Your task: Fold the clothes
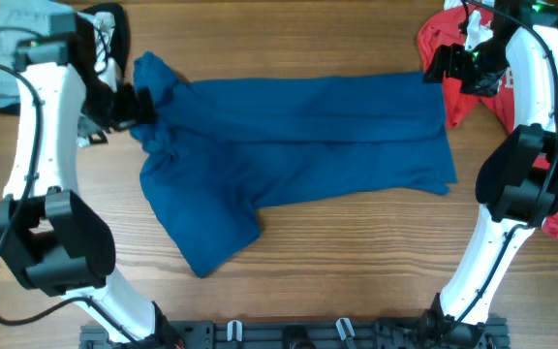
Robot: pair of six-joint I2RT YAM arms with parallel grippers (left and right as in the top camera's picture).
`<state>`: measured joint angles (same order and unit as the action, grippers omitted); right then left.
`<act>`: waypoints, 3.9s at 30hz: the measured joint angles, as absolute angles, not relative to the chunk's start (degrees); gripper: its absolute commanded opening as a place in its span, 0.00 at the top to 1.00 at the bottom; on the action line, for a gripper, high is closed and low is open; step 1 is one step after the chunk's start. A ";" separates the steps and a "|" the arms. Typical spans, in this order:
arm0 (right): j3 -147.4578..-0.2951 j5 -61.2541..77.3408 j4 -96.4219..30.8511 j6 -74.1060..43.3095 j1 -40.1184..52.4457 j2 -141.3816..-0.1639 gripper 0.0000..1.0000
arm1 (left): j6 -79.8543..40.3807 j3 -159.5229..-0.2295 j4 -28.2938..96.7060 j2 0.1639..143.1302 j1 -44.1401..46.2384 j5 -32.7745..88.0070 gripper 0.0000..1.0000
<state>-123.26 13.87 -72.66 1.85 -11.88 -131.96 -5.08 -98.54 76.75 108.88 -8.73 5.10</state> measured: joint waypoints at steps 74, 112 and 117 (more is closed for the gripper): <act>-114.43 4.84 -81.58 -24.18 -11.77 -120.73 0.00 | -71.59 -40.93 57.93 83.81 21.80 11.25 0.21; -114.41 8.12 -78.50 -18.74 -11.77 -120.73 0.00 | -75.75 -33.26 55.00 61.28 22.13 -0.91 0.19; -114.39 8.12 -78.08 -18.39 -11.77 -120.73 0.00 | -75.79 -30.83 53.56 64.14 22.13 -1.28 0.19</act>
<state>-114.39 8.12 -78.08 -18.39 -11.77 -120.73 -75.79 -30.83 53.56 64.14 22.13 -1.28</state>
